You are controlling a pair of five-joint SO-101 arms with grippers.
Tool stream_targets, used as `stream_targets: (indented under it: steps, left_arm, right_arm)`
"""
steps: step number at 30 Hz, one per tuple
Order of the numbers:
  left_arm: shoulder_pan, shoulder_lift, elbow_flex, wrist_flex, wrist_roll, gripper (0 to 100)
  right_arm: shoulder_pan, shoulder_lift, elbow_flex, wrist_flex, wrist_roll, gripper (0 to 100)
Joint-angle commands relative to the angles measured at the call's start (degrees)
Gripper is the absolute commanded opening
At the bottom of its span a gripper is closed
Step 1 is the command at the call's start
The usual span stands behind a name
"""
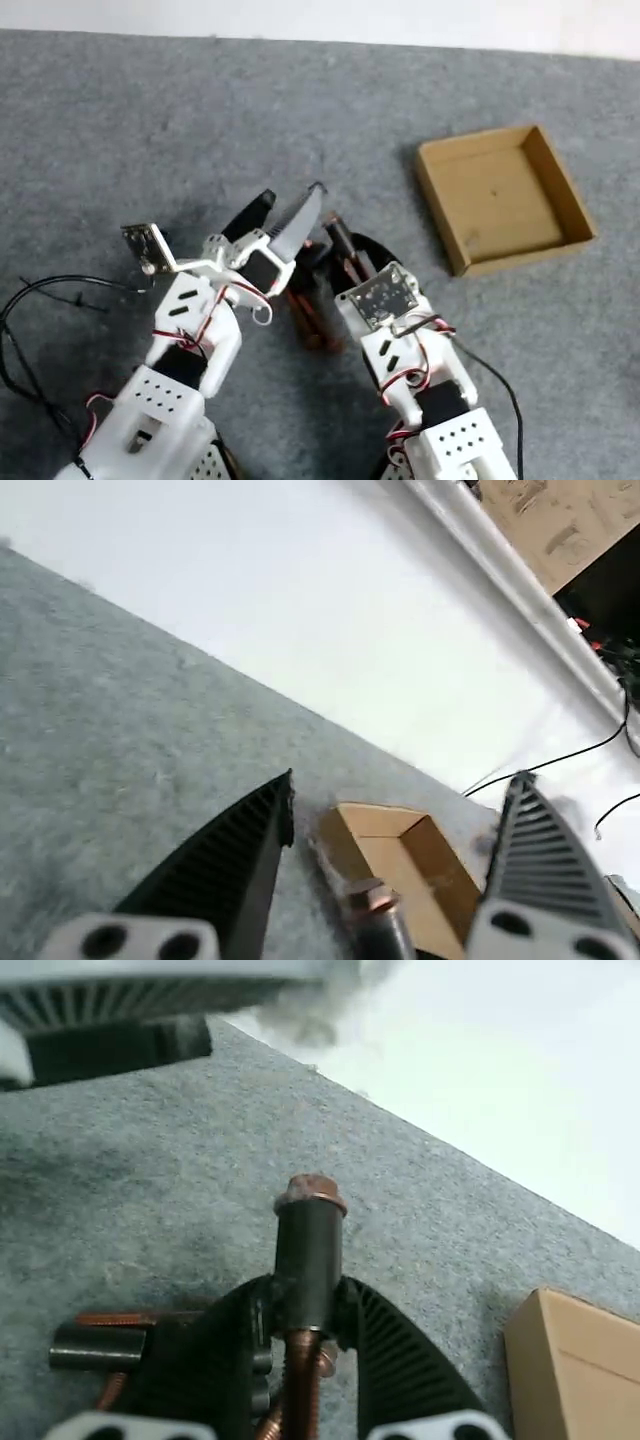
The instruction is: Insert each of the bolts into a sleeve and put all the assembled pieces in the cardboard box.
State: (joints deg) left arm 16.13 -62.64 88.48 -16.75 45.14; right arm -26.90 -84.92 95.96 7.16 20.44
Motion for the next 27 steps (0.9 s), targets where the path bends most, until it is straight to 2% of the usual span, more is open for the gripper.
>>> stream_targets:
  steps: [1, 5, 11, 19, 23, 27]
  left_arm:
    - [-0.9, -1.9, -1.3, 2.6, 0.4, 31]
    - [-1.4, -1.6, -1.7, 3.3, 0.4, 31]
    - [-7.1, -1.5, -1.8, 3.3, 0.4, 31]
    - [-7.8, -1.1, -1.1, 3.3, 0.6, 31]
    - [-7.8, 4.7, -2.1, 3.0, 0.5, 31]
    - [-7.9, 15.0, -6.9, 3.0, 0.4, 31]
  right_arm:
    - [0.7, -1.2, 6.5, -0.4, -0.3, 0.5]
    - [1.9, -1.2, 6.5, -0.4, -0.6, 0.5]
    - [5.6, -1.2, 6.5, -0.5, -0.7, 0.5]
    - [10.3, -1.2, 6.5, -0.5, -0.8, 0.5]
    - [14.5, -1.2, 6.3, -0.6, -0.8, 0.5]
    - [16.5, -0.8, 6.5, -5.1, -0.8, 0.5]
